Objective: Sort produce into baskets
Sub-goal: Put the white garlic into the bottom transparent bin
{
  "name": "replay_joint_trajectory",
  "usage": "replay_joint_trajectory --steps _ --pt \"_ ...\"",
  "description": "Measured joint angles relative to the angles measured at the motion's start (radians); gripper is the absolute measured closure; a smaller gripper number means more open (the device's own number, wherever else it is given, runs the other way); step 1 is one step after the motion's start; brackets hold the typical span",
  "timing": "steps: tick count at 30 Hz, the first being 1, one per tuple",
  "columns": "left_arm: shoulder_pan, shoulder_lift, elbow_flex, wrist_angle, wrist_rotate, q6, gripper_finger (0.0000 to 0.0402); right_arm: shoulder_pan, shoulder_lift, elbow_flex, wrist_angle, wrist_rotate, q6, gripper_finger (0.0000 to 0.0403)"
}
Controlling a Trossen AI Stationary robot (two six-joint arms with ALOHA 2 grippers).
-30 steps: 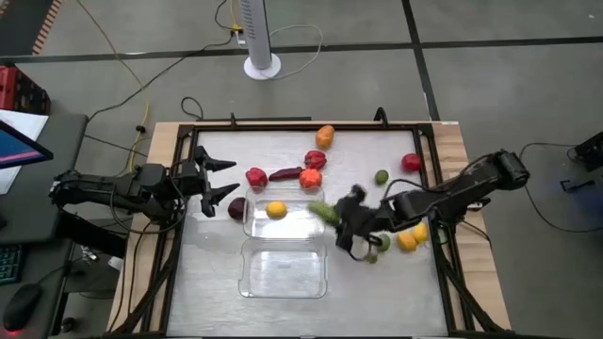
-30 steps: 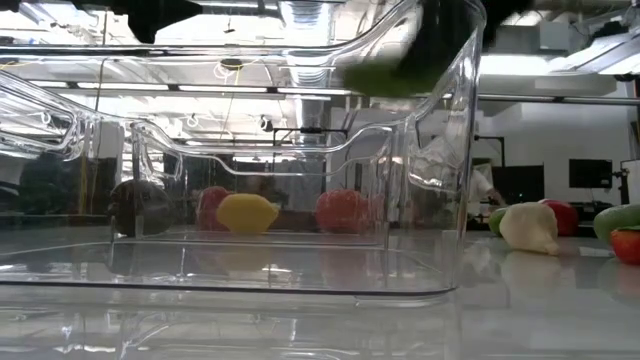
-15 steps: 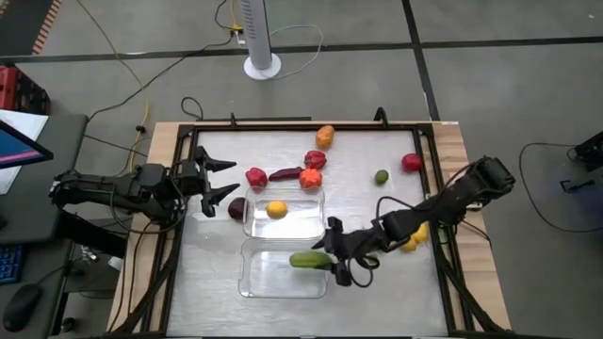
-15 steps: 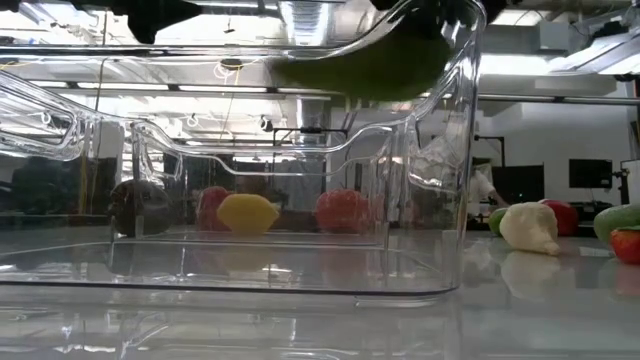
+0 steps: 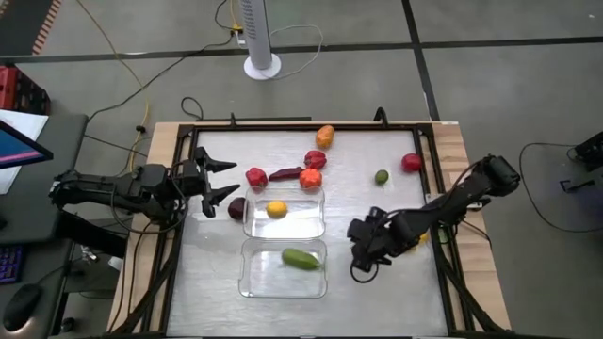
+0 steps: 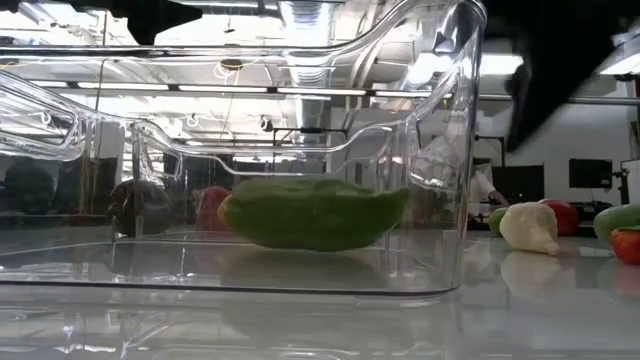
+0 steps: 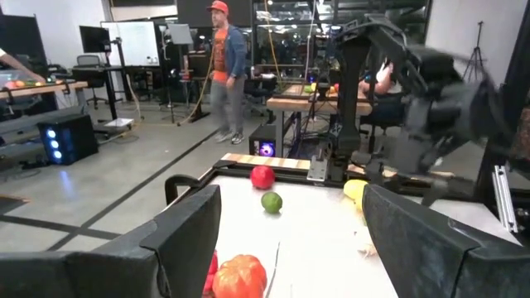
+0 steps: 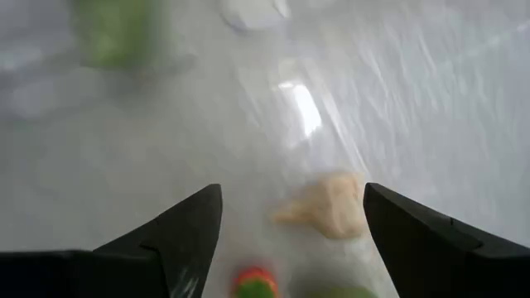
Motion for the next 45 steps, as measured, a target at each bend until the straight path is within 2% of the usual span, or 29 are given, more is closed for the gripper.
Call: replay_joint_trajectory --steps 9,13,17,38,45 --pt "0.000 0.002 0.000 0.000 0.000 -0.015 0.0121 0.014 0.001 -0.243 0.261 0.025 0.091 0.0083" --pt "0.000 0.002 0.000 -0.002 0.000 -0.030 0.0121 0.015 0.001 -0.298 0.264 0.083 0.133 0.0083" --pt "0.000 0.002 0.000 -0.004 0.000 -0.030 0.0121 0.023 0.001 -0.306 0.296 0.106 0.126 0.0090" --pt "0.000 0.002 0.000 -0.017 0.000 -0.022 0.0121 -0.015 0.030 -0.321 0.465 0.124 -0.175 0.0099" --pt "0.000 0.002 0.000 -0.022 0.000 -0.022 0.0121 -0.016 0.038 -0.358 0.498 0.096 -0.174 0.0140"
